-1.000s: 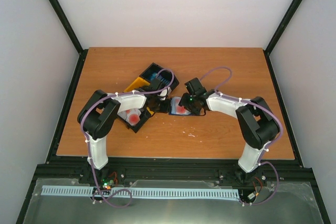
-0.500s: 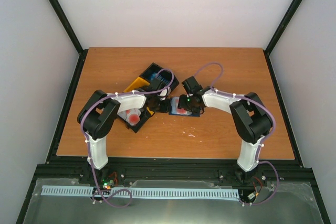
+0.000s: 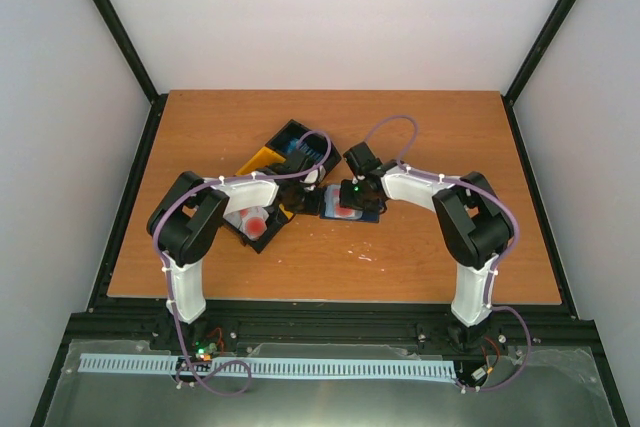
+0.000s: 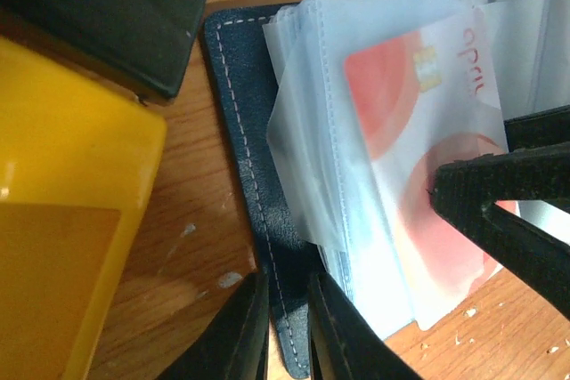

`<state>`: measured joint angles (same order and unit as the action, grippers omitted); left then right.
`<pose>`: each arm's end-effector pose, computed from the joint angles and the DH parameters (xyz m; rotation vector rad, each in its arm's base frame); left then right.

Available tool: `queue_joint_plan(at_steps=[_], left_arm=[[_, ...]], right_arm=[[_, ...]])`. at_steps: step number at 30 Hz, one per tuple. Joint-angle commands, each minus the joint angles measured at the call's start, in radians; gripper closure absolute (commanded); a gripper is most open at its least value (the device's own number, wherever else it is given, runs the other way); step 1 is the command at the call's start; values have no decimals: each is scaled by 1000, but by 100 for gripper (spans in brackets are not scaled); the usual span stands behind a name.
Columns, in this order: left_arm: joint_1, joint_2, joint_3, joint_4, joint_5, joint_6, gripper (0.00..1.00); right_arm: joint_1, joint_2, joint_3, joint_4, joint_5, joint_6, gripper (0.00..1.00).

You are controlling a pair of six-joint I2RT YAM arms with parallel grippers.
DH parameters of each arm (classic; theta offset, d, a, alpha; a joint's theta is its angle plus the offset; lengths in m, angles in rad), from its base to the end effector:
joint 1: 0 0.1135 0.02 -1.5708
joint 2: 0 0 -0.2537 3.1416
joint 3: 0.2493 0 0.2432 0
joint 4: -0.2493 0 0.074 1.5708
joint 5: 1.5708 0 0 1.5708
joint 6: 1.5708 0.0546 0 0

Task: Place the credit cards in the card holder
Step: Insert the credit card into the card holder.

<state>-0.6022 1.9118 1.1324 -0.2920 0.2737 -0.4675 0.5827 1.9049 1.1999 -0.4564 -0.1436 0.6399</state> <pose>0.3009 -0.2247 0.1185 0.2833 2.7555 -0.6878 0.3068 0.2115 0.1287 0.0389 2.8445 0.5064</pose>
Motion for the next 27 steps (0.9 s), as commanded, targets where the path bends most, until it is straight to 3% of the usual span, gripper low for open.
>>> queue_joint_plan(at_steps=[1,9,11,16,22,27], left_arm=[[-2,-19,24,-17,-6,20,85],[-2,-20,27,-19,-10,24,85],[-2,-23,27,-21,-10,24,85],[-2,-28,24,-18,-12,23,85],[-2,-28,16,-15,-10,24,85],[-2,-27,18,-14,-9,24,85]], right_arm=[[2,36,-27,-23,3,19,65],[0,-29,-54,39,25,11,72],[0,-35,-53,39,28,-4,69],[-1,-84,-51,0,54,-42,51],[0,-161,-61,-42,48,-105,47],[4,-155,-95,-66,-14,-198,54]])
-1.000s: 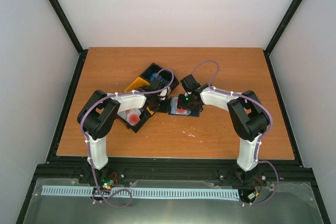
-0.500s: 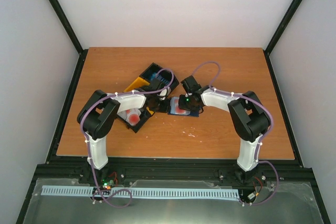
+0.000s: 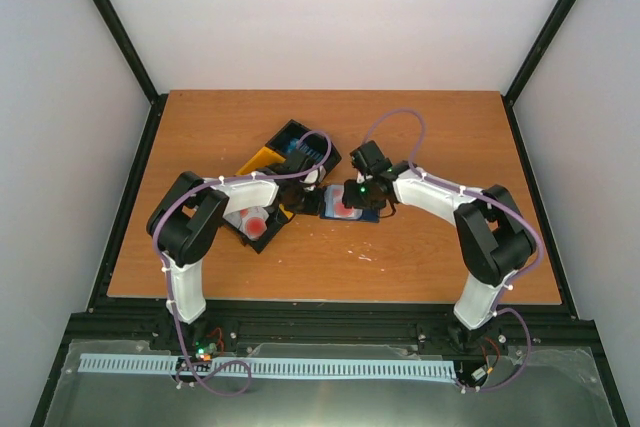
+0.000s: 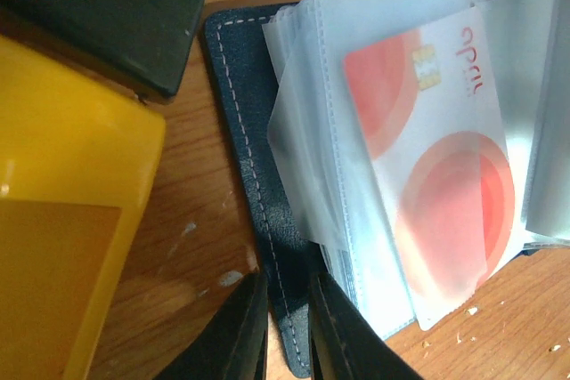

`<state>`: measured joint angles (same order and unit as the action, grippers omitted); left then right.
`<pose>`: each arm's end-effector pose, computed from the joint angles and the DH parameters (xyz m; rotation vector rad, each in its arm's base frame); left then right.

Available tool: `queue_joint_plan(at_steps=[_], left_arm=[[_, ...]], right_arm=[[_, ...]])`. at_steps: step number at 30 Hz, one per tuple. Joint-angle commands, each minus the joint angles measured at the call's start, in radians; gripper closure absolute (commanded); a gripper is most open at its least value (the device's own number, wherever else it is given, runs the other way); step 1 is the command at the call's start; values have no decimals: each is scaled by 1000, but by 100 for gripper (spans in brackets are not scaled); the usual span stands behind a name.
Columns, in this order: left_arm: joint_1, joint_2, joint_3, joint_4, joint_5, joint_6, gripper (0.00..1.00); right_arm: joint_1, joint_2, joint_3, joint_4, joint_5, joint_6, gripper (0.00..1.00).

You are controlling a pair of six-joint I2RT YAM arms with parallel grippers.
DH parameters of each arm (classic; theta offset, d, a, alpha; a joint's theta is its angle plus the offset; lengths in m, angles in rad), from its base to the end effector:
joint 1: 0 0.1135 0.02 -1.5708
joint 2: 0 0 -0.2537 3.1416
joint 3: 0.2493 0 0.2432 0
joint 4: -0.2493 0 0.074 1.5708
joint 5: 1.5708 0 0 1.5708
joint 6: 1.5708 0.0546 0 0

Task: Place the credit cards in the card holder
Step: Insert the credit card into the card holder.

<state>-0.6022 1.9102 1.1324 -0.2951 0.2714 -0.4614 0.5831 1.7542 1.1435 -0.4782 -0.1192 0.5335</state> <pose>0.3007 -0.2245 0.1189 0.2906 2.7546 -0.6826 0.2912 0.1999 0.1633 -0.1086 2.7504 0.4975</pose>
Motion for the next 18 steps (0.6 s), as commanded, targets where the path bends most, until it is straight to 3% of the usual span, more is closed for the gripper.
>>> queue_joint_plan(at_steps=[1,8,18], left_arm=[[-2,-24,18,-11,-6,18,85],[-2,-24,15,-12,-7,17,85],[-2,-13,25,-13,-5,18,85]], right_arm=[[8,-2,-46,-47,-40,-110,55],[11,24,-72,-57,-17,-170,59],[45,102,-12,-61,30,-232,73]])
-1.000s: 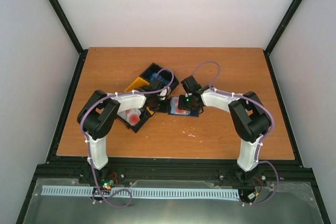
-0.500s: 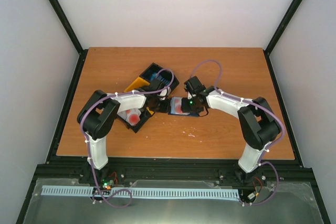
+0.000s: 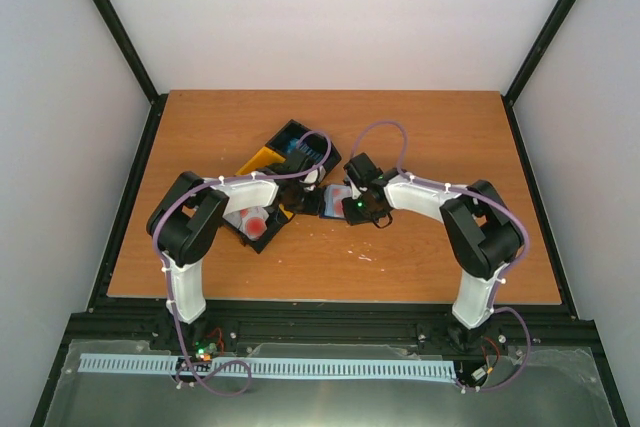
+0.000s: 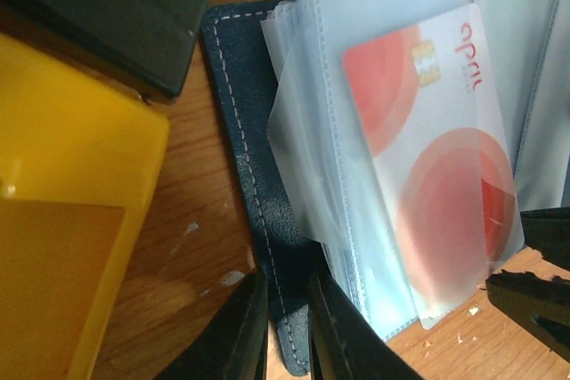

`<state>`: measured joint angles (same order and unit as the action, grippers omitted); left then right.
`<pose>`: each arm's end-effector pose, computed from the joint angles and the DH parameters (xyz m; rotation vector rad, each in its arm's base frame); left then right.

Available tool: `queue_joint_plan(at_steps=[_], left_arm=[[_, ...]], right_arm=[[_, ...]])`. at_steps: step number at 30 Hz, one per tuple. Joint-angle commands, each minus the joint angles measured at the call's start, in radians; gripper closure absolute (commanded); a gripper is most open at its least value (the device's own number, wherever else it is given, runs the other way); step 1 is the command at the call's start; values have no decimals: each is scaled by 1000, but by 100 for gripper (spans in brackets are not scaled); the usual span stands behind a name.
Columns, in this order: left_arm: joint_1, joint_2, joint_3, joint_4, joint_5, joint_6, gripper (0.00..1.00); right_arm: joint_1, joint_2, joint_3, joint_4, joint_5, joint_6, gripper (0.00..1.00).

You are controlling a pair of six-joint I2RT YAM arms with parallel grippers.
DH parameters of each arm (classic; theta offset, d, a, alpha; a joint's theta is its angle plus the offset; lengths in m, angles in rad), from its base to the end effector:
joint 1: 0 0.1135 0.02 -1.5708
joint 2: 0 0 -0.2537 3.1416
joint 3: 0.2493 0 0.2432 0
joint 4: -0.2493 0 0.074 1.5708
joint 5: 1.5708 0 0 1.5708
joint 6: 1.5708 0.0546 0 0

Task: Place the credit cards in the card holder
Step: Insert the credit card into the card holder.

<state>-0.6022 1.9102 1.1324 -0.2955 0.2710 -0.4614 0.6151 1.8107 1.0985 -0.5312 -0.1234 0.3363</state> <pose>0.3007 -0.2244 0.1188 0.2904 2.7549 -0.6819 0.2731 0.2012 0.1300 -0.4297 2.8509 0.3764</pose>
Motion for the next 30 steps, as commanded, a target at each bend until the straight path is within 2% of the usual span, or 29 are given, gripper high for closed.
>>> queue_joint_plan(at_steps=[1,13,23,30], left_arm=[[-2,-12,25,-13,-3,18,85],[-2,-4,17,-6,11,19,86],[-2,-2,18,-6,17,20,86],[-2,-8,20,-10,6,19,86]], right_arm=[[15,49,38,-9,42,-34,74],[21,54,53,48,42,14,80],[29,37,20,143,-68,36,80],[28,9,12,103,-30,33,77]])
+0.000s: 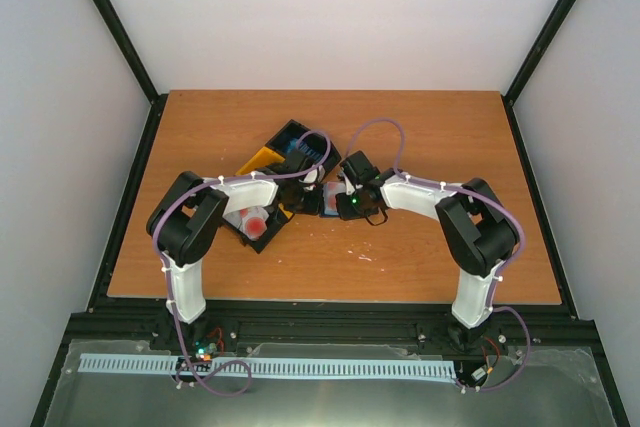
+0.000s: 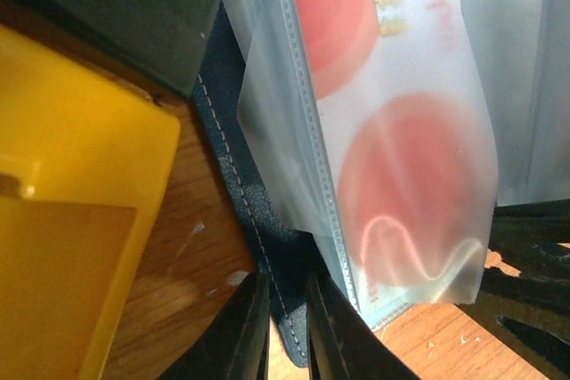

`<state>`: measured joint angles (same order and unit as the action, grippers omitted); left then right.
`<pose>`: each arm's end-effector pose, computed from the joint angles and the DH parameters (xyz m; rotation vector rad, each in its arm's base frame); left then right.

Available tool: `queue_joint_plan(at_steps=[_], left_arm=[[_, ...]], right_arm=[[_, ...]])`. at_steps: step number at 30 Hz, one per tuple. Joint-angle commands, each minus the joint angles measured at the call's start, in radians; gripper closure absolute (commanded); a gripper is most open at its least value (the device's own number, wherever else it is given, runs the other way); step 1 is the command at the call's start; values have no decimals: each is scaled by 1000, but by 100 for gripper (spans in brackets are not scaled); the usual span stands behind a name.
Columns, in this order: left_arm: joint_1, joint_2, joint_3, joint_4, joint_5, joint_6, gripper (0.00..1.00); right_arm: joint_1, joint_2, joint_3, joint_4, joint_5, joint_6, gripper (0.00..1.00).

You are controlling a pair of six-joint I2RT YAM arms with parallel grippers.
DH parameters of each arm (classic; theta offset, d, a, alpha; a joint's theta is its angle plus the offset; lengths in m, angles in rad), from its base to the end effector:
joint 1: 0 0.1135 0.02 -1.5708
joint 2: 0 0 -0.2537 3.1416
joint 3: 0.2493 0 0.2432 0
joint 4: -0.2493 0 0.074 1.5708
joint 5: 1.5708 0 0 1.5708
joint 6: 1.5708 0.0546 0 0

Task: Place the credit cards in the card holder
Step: Insert the credit card into the card holder.

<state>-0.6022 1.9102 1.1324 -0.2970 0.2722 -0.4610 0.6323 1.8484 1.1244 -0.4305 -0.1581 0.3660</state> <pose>0.3005 -0.2244 0.1188 0.2913 2.7565 -0.6826 0.2834 0.2183 0.1293 -0.4199 2.7806 0.4798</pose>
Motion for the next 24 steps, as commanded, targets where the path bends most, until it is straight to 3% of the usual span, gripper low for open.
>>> queue_joint_plan(at_steps=[1,10,17,20,24], left_arm=[[-2,-9,22,-10,1,19,86],[-2,-29,30,-18,-13,16,85],[-2,-107,7,-20,-42,-3,82],[-1,-152,9,-14,-44,-8,78],[16,-167,29,24,16,-21,64]], right_arm=[[10,-41,-17,-11,15,6,75],[8,-184,-78,-141,18,56,65],[-60,-232,-72,-114,96,177,64],[-74,-177,-19,-97,113,196,64],[-81,-125,14,-31,67,214,69]])
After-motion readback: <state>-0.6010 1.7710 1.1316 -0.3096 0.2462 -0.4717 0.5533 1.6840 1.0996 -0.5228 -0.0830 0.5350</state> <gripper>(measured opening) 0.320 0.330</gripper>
